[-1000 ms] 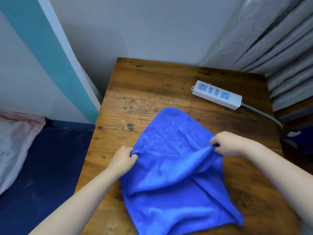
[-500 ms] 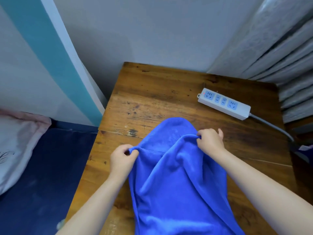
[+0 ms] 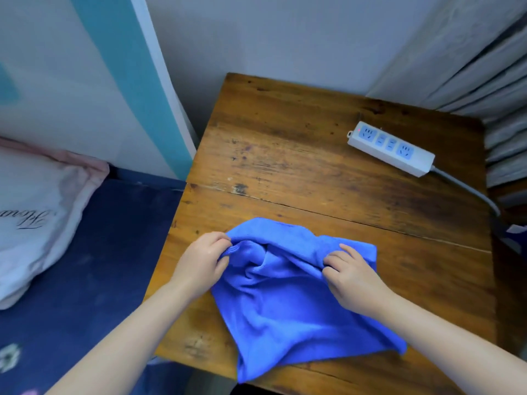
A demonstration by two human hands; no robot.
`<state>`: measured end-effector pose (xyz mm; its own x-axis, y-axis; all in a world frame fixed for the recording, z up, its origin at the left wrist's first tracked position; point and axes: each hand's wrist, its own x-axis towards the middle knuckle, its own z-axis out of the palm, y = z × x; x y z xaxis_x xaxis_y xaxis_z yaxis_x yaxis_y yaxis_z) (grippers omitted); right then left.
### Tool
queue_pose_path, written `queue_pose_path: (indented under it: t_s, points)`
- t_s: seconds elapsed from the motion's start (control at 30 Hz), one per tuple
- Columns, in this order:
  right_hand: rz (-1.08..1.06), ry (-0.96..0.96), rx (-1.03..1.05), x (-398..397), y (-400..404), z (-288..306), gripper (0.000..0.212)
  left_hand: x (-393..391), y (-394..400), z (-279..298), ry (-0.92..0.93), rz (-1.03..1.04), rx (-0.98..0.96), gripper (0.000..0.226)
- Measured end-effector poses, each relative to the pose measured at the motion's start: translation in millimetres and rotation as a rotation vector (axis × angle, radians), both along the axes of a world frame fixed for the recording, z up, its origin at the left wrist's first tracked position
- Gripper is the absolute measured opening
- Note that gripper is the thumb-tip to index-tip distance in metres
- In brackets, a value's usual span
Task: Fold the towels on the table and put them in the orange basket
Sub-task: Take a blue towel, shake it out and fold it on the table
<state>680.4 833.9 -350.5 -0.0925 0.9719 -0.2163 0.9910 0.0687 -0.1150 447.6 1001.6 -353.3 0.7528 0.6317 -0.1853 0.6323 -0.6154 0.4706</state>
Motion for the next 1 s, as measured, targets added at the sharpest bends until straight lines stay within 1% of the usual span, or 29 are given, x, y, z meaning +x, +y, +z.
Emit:
queue_pose_path:
  t_s: [0.07,0.13,0.23,0.27,0.3,0.33,0.4,0.5,0.57,0.63,0.67,0.73,0.83,0.93,1.0]
  points:
    - [0.016,0.064,0.000,0,-2,1,0.025,9,5,5,-0.144,-0.074,0.045,0.017]
    - [0.032,0.108,-0.002,-2,-6,-4,0.024,23,12,5,-0.162,-0.109,0.056,0.026]
    - [0.011,0.106,0.049,-6,-14,-11,0.022,55,24,-3,-0.044,-0.131,-0.010,0.018]
    - [0.001,0.111,0.071,-5,-18,-14,0.021,66,29,-8,0.023,-0.130,-0.065,0.019]
    - [-0.011,0.119,0.082,-5,-22,-15,0.022,75,34,-12,0.132,-0.156,-0.121,0.021]
    - [-0.026,0.123,0.082,-4,-27,-16,0.023,84,40,-15,0.222,-0.205,-0.174,0.024]
    - [-0.043,0.136,0.071,-3,-35,-17,0.027,95,46,-18,0.342,-0.315,-0.287,0.026]
    - [-0.115,0.194,0.028,-2,-40,-11,0.024,102,46,-20,0.488,-0.488,-0.360,0.035]
    - [-0.255,0.301,-0.039,-2,-36,-8,0.020,101,46,-21,0.496,-0.543,-0.330,0.026]
    - [-0.468,0.473,-0.063,0,-25,-8,0.015,94,48,-18,0.462,-0.534,-0.247,0.020]
    - [-0.556,0.501,-0.064,3,-20,-10,0.018,89,48,-16,0.446,-0.524,-0.201,0.019]
    - [-0.638,0.513,-0.123,10,-4,-16,0.025,75,51,-13,0.434,-0.534,-0.128,0.019]
    - [-0.643,0.508,-0.223,20,24,-18,0.037,46,59,-11,0.459,-0.576,-0.062,0.023]
    - [-0.552,0.477,-0.300,29,46,-19,0.038,17,63,-12,0.478,-0.567,-0.009,0.029]
    - [-0.451,0.448,-0.406,32,57,-20,0.038,2,63,-15,0.495,-0.554,-0.004,0.031]
